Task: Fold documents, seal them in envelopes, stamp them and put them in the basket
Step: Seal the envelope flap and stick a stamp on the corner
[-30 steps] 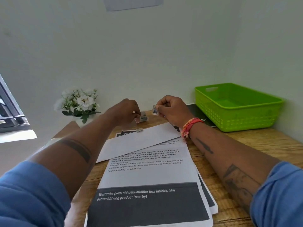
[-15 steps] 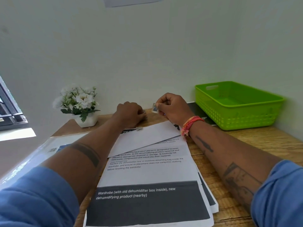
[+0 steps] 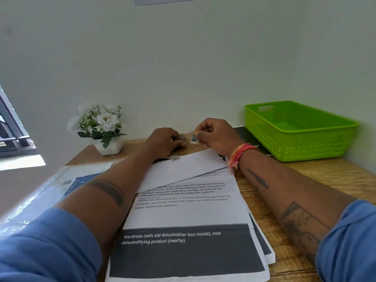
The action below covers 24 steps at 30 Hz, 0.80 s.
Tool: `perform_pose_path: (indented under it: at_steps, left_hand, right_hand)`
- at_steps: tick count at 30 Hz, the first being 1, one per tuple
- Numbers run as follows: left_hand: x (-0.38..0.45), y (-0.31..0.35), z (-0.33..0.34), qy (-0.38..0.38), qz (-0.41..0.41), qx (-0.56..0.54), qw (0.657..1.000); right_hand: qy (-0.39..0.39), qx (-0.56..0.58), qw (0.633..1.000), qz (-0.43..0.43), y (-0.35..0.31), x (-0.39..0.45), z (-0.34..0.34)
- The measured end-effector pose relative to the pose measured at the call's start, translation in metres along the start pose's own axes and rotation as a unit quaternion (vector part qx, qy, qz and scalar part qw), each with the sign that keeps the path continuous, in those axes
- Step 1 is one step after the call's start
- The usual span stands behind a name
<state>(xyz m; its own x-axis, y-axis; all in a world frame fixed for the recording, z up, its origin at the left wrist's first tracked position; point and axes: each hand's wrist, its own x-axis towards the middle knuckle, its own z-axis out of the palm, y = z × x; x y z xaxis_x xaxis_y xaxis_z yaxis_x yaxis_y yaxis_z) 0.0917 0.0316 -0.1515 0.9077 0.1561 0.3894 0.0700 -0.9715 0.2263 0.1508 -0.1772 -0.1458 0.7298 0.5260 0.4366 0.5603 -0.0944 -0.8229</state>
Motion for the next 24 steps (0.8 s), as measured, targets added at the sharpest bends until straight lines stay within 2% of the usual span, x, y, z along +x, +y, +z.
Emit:
perform_pose_path:
  at_steps: [8,13,15,19,21,24]
  left_hand:
    - [0.005,-0.001,-0.026,-0.036,0.014,0.023,0.999]
    - [-0.012,0.003,-0.028,0.044,-0.007,0.0,0.999]
    - [-0.024,0.006,-0.031,0.015,-0.01,-0.019,1.0]
    - [-0.046,0.013,-0.038,-0.121,-0.001,-0.054,0.991]
    - [-0.051,0.012,-0.038,-0.128,0.012,-0.044,0.991]
    - [-0.051,0.008,-0.038,-0.097,0.031,-0.011,0.995]
  right_hand:
    - [-0.008,0.004,1.0,0.012,-0.002,-0.003,-0.006]
    - [-0.014,0.003,1.0,0.007,-0.002,-0.003,-0.005]
    - [-0.012,0.0,1.0,0.004,-0.003,-0.003,-0.005]
    - [-0.012,0.002,1.0,0.002,-0.004,-0.007,-0.008]
    - [-0.012,0.002,1.0,0.003,-0.006,-0.01,-0.009]
    - [-0.01,0.004,1.0,0.005,-0.007,-0.014,-0.01]
